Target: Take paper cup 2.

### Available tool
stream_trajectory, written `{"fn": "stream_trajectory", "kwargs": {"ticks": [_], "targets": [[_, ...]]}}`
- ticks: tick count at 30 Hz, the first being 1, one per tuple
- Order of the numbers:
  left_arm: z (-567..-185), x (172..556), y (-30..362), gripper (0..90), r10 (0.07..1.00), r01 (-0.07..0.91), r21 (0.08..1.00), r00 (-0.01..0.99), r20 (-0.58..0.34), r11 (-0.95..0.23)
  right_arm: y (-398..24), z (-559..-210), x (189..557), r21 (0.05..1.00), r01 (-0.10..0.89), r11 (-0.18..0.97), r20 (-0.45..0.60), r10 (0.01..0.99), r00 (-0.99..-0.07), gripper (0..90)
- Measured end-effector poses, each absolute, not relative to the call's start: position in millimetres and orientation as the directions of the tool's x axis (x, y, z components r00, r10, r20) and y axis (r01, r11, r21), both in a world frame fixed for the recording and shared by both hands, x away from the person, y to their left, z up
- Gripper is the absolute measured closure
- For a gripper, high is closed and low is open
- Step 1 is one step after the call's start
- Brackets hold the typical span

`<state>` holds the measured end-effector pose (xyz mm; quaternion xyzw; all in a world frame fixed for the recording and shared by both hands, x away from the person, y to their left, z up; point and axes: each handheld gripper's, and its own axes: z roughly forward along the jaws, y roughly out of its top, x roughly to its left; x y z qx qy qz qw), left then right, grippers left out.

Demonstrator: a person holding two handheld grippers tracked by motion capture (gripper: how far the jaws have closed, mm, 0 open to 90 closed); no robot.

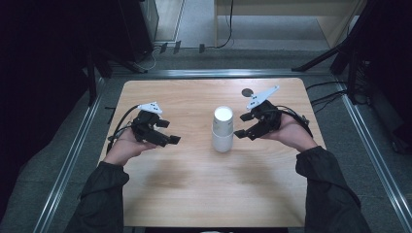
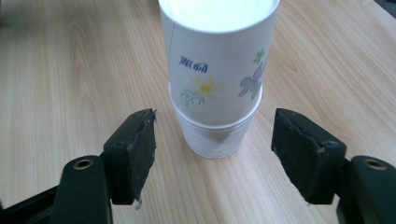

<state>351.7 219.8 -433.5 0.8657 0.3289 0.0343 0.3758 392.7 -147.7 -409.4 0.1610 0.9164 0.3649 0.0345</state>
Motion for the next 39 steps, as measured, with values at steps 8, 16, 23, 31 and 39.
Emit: {"fn": "stream_trajectory", "kwargs": {"ticks": [8, 16, 23, 31, 39], "targets": [[-434.3, 345.4, 203.5, 13.4, 0.552, 0.518, 0.674, 0.811, -0.193, -0.526, -133.3, -395.8, 405.9, 0.636, 0.254, 0.729, 0.044, 0.294, -0.955, 28.5], [-436.5, 341.8, 192.3, 13.5, 0.533, 0.509, 0.667, 0.824, -0.194, -0.544, -110.8, -388.0, 417.1, 0.598, 0.236, 0.766, 0.048, 0.26, -0.964, 26.2], [-435.4, 340.7, 187.9, 13.5, 0.518, 0.498, 0.671, 0.833, -0.193, -0.55, -88.4, -386.0, 419.8, 0.549, 0.204, 0.811, 0.026, 0.227, -0.974, 26.1], [-435.2, 339.1, 187.8, 13.4, 0.517, 0.488, 0.673, 0.837, -0.18, -0.555, -77.2, -385.2, 423.0, 0.517, 0.213, 0.829, 0.034, 0.229, -0.973, 30.3], [-435.6, 337.9, 187.0, 13.5, 0.517, 0.485, 0.672, 0.838, -0.175, -0.559, -77.2, -381.9, 424.0, 0.496, 0.228, 0.838, 0.043, 0.239, -0.97, 32.6]]}}
